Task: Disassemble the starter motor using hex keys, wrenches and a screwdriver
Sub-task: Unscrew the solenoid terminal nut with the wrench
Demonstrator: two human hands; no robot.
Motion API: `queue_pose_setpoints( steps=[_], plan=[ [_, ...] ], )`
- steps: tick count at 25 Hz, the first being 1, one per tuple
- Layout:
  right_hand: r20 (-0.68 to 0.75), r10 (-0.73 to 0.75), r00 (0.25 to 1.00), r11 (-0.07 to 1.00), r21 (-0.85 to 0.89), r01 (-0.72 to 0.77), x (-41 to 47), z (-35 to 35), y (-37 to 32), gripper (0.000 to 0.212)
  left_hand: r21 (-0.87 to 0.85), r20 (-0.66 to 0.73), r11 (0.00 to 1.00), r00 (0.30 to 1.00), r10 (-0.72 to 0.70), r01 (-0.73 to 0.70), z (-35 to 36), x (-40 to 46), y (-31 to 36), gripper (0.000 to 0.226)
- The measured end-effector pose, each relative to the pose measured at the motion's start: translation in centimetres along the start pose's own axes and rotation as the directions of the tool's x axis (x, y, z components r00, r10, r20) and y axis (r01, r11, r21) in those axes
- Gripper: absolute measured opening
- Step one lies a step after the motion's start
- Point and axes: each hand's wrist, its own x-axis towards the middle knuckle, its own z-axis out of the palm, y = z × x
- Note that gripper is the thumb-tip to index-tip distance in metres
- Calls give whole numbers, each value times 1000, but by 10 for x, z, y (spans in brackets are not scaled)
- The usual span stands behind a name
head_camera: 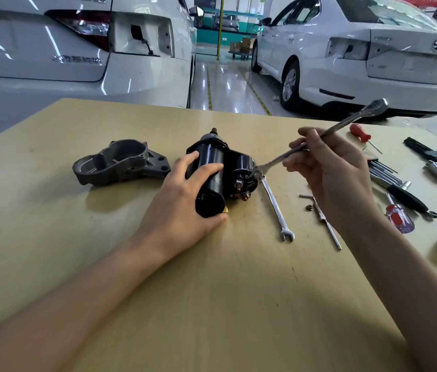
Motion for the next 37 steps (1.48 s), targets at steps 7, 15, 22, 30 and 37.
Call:
queue_pose_setpoints(
  steps=[7, 15, 22, 30, 37],
  plan=[
    [-108, 4, 994, 996, -87, -14, 0, 1, 7, 18, 13, -49, 1000, 999, 5, -5, 2, 1, 1, 76],
    [-13, -14, 1000, 990, -140, 12, -6, 8, 15, 10, 22, -61, 1000, 998, 11, -10, 1, 2, 0, 75],
    [200, -31, 979, 968, -238, 79, 0, 8, 9, 13, 25, -50, 1000, 999, 8, -7, 0, 1, 0, 76],
    [400, 41, 915, 863, -476, 170, 22, 41, 13, 17, -7, -52, 1000, 999, 0, 0, -2, 3, -1, 91],
    [547, 171, 819, 581, -728, 364, 37, 67, 5, 22, -170, -36, 985, 999, -41, 35, -5, 6, -11, 95]
  ],
)
